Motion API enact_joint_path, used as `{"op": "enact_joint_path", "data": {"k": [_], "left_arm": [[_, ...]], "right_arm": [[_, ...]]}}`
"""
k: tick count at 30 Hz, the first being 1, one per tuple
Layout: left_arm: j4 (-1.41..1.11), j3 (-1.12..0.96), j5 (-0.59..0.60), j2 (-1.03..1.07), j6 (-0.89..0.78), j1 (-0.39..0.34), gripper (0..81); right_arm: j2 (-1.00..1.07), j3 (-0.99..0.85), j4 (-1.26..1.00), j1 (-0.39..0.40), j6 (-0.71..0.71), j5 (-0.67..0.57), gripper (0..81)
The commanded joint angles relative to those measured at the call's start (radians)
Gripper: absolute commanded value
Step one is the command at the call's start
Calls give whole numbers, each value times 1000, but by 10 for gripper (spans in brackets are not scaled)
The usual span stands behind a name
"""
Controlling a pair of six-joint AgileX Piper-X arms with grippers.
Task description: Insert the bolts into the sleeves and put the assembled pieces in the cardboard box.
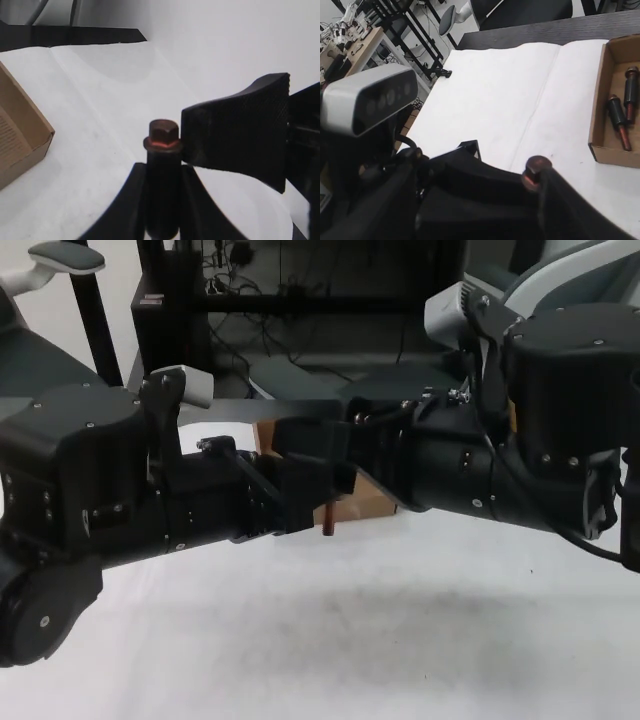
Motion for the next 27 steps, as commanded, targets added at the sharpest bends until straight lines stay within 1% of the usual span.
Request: {"op": "enact_joint_path", "data": {"k": [1,3,6,9,12,15,17,21,24,27], "left_arm": [[-41,-12,2,-13,38,1,17],[-8,-12,2,-13,60,14,17],[69,-12,-10,-13,81,58,17],[128,-26,-13,-13,139,107,17],[245,-91,-42,-4,229,142,17],[378,-211,-62,44,321,158,17],[473,-314,-84,104,352,160,17],[625,-525,-98,256,350,160,17],[768,-722,-115,400,350,158,17],[913,-914,-163,538,350,150,17]], "right_arm": [[-9,-5,21,-29,-2,-11,700],[-16,-5,33,-53,-9,-22,700],[-40,-5,87,-96,-24,-47,700],[-73,-5,155,-133,-62,-63,700],[-110,-5,235,-155,-111,-75,700],[-139,-5,302,-164,-149,-80,700],[-154,-5,349,-163,-155,-79,700],[-163,-5,435,-163,-188,-108,700],[-163,-5,502,-163,-215,-124,700],[-163,-5,554,-164,-259,-145,700]]}}
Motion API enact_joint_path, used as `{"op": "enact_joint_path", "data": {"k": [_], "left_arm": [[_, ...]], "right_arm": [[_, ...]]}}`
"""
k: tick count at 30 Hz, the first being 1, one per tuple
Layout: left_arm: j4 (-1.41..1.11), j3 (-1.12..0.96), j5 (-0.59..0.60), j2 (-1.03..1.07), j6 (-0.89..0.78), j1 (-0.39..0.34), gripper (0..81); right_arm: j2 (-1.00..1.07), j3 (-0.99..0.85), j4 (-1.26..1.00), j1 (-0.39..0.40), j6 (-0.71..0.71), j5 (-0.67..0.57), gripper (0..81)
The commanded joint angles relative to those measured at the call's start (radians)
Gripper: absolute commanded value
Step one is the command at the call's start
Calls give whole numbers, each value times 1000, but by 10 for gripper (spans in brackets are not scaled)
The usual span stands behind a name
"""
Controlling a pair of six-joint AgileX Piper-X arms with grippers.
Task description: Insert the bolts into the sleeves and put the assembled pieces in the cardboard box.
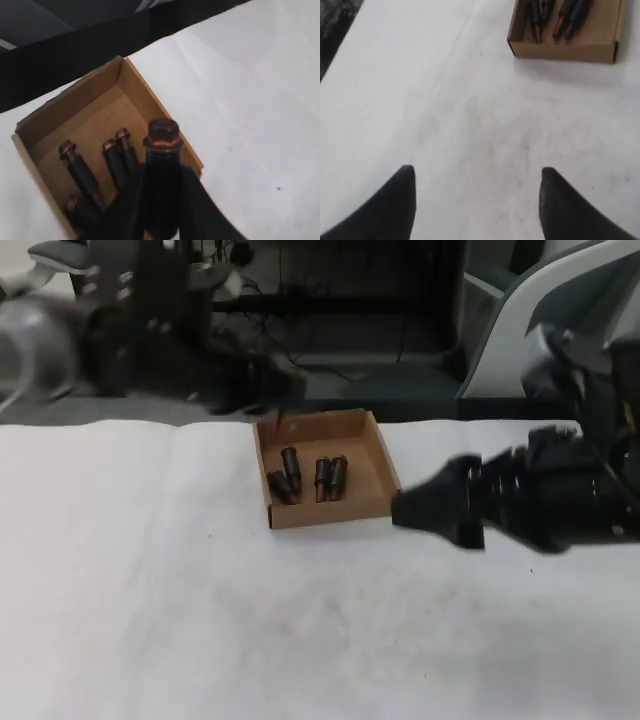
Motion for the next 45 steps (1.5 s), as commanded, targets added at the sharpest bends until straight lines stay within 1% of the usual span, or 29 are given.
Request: {"op": "enact_joint_path", "data": {"k": [1,4,9,13,17,18,19,20,22,23,25,26,27,28,33,36,39,45], "left_arm": [[136,-175,-50,109,6,-8,17],[223,-326,-83,225,-23,-15,17],[291,-478,-100,375,-89,-28,17],[299,-527,-98,446,-107,-49,17],[307,-528,-95,466,-107,-80,10],[307,-528,-102,466,-104,-89,20],[307,-526,-108,468,-96,-95,60],[307,-526,-121,468,-86,-102,130],[307,-526,-152,468,-63,-111,295],[307,-526,-159,468,-61,-113,416],[307,-526,-161,468,-65,-113,580],[307,-526,-165,468,-71,-113,643],[307,-526,-171,468,-83,-113,680],[309,-526,-172,468,-84,-113,696],[348,-529,-175,465,-84,-113,696],[367,-529,-184,455,-80,-113,696],[375,-529,-189,433,-80,-113,694],[433,-529,-194,339,-73,-112,644]], "right_arm": [[-9,-5,50,-6,-50,-26,700],[-9,-5,54,-6,-57,-26,700],[-9,-5,54,-6,-57,-49,700],[-9,-5,54,-6,-62,-71,700],[-9,-5,54,-6,-104,-71,700],[-9,-5,54,-6,-104,-71,700],[-9,-5,54,-6,-104,-71,700],[-9,-5,54,-6,-104,-71,700],[-9,-5,54,-6,-104,-71,700],[-9,-5,54,-6,-104,-71,700],[-9,-5,54,-6,-104,-71,700],[-9,-5,54,-6,-104,-71,700],[-9,-5,54,-6,-104,-71,700],[-9,-5,54,-6,-104,-71,700],[-9,-5,54,-6,-101,-71,700],[-9,-5,54,-6,-101,-71,668],[-9,-5,54,-6,-101,-71,662],[-9,-5,54,-6,-101,-71,662]]}}
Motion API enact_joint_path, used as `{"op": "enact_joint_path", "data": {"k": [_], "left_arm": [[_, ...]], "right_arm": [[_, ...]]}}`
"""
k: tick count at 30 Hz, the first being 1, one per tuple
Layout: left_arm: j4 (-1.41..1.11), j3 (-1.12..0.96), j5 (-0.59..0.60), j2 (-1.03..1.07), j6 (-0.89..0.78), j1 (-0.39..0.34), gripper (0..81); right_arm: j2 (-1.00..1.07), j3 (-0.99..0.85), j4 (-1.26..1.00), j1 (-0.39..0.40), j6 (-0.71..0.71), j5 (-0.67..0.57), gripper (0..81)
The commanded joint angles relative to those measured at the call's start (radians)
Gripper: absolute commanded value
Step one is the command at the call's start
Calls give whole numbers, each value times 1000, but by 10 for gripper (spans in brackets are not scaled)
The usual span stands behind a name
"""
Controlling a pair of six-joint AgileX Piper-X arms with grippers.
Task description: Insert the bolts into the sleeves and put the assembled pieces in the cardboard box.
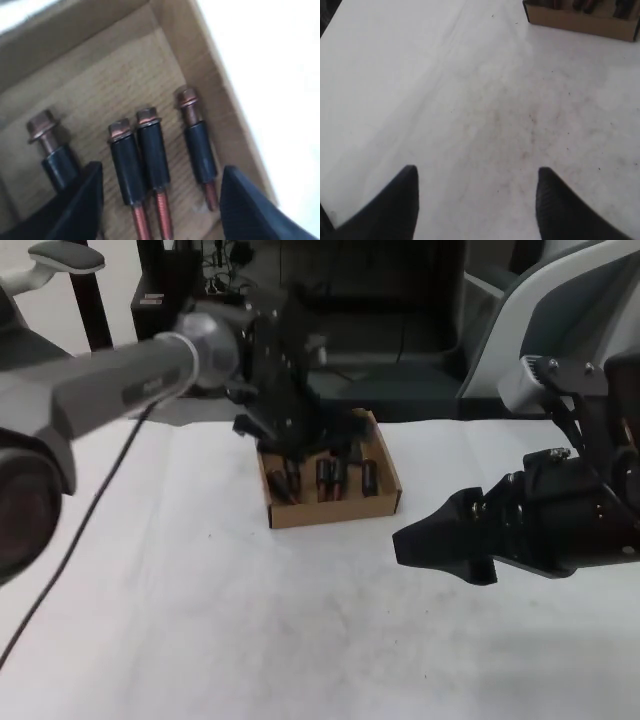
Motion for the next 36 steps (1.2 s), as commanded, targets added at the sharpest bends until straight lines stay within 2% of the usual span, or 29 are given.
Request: {"op": "enact_joint_path", "data": {"k": [1,5,10,18,24,28,36], "left_arm": [[39,-5,-35,-89,9,0,629],[99,32,-102,-173,92,0,575],[103,172,-102,-313,99,0,575],[12,531,-101,-649,122,-13,575],[-93,850,-73,-975,122,-46,575],[-187,1049,10,-1194,119,-83,575],[-452,1386,47,-1536,-11,-134,575]], "right_arm": [[-9,-5,2,-6,-7,-9,662],[-15,-5,5,-6,-7,-9,662],[-60,-5,46,-6,-7,3,662],[-191,-5,162,-6,-7,145,662],[-378,62,219,-6,7,231,662],[-544,167,219,-6,95,297,662],[-907,383,219,-6,213,406,662]]}}
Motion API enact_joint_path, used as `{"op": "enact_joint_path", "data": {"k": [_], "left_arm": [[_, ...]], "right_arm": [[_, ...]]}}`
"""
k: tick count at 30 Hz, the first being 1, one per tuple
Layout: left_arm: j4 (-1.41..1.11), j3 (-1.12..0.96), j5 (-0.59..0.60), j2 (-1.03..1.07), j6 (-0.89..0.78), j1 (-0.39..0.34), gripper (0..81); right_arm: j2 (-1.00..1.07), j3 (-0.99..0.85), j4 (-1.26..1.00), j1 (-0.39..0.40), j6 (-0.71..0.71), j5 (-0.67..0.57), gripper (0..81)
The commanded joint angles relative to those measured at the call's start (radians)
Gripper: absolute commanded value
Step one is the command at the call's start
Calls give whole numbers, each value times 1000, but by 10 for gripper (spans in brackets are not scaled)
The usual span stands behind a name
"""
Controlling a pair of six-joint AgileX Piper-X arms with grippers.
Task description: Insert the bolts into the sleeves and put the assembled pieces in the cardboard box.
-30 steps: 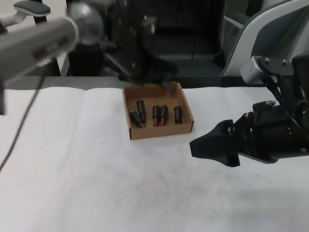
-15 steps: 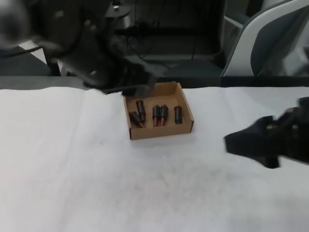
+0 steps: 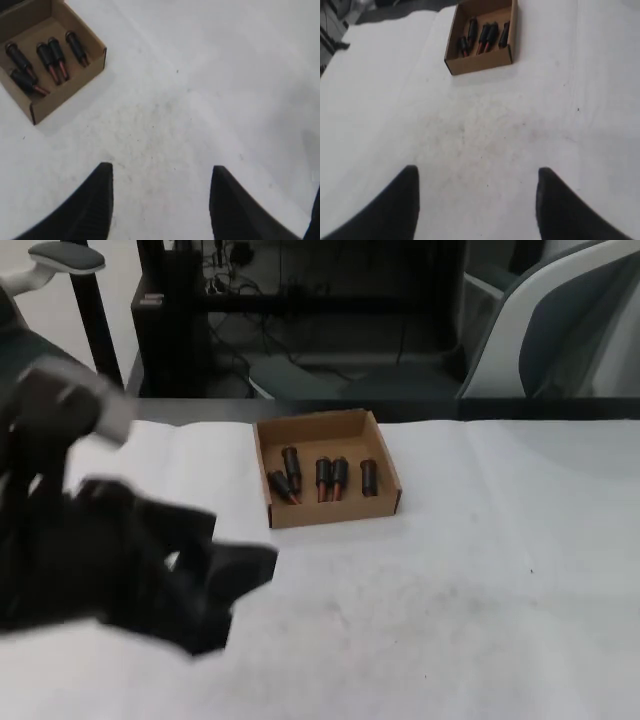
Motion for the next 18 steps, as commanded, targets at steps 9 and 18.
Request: {"op": "enact_joint_path", "data": {"k": [9,18], "left_arm": [[-452,374,31,-128,-171,-8,575],[-627,561,23,-126,-190,-8,575]], "right_arm": [[-239,225,0,-6,114,109,662],[-239,345,-44,-6,137,186,662]]}}
